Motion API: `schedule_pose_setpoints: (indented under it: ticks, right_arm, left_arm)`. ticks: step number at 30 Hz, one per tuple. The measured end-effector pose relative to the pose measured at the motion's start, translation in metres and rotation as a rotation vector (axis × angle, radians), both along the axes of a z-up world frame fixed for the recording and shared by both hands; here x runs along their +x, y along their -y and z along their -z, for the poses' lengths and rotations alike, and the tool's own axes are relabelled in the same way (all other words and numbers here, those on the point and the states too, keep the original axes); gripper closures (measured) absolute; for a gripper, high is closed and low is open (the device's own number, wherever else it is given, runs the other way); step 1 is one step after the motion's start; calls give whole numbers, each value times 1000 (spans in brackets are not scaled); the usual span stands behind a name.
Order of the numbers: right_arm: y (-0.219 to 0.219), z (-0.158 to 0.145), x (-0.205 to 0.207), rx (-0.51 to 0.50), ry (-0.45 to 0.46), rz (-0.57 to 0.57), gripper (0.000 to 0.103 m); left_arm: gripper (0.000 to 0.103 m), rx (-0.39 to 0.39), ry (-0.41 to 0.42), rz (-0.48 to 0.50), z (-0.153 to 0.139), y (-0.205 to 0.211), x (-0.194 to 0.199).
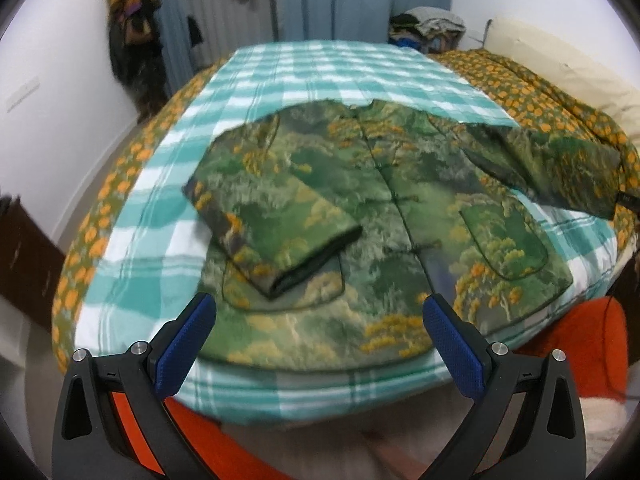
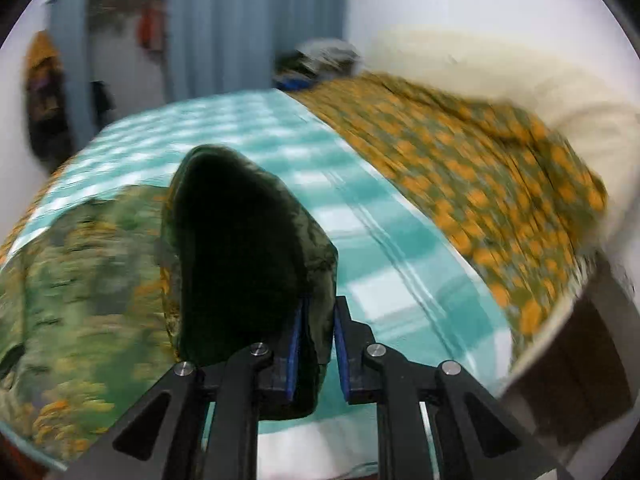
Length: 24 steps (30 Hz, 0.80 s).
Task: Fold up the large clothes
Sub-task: 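Grasp the folded sleeve cuff with the right gripper and pull it outward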
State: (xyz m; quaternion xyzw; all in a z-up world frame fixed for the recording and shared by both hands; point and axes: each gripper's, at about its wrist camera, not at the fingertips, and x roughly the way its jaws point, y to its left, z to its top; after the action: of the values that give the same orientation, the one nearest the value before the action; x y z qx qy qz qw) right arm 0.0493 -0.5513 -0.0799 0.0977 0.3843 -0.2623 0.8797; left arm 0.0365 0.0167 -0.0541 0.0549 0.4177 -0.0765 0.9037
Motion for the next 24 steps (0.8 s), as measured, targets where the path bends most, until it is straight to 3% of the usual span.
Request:
schedule_pose_setpoints:
  ticks: [3, 6, 7, 11, 16, 18, 19, 20, 21, 22, 23, 24]
  right_arm:
    - [26, 12, -9, 15, -23, 103, 82]
    - [38, 12, -31, -15, -3, 187, 55]
    - [37, 10, -37, -22, 2, 199, 52]
    - [5, -2, -59, 6, 40, 152, 52]
    - [-65, -5, -63, 48, 75, 33, 51]
    - [-94, -3, -59, 79, 79, -26, 51]
    - [-108, -4, -57, 91, 83, -54, 51]
    - [-121, -5, -55, 99, 86, -79, 51]
    - [-133, -6, -54, 105, 88, -109, 51]
    - [-148, -8, -52, 108, 90, -149, 51]
    - [-162, -10, -50, 101, 92, -188, 51]
    - [-174, -12, -50, 87, 95, -222, 51]
  left_arm:
    - [0, 43, 27, 52, -1, 0, 15]
    - [0, 59, 26, 107, 3, -2, 32]
    - [0, 54, 10, 145, 7, -2, 40]
    - [0, 80, -65, 260, 34, 4, 74]
    - [0, 267, -132, 316, 98, 27, 113]
    - [2, 300, -175, 298, 123, 29, 128]
    - [7, 277, -197, 278, 130, 25, 136]
    - [23, 230, -218, 261, 132, 18, 142]
    - [45, 172, -238, 242, 132, 8, 147]
    - [61, 116, -254, 225, 130, 0, 151]
    - [94, 50, -271, 202, 126, -12, 155]
    - [95, 13, -270, 173, 120, -22, 156]
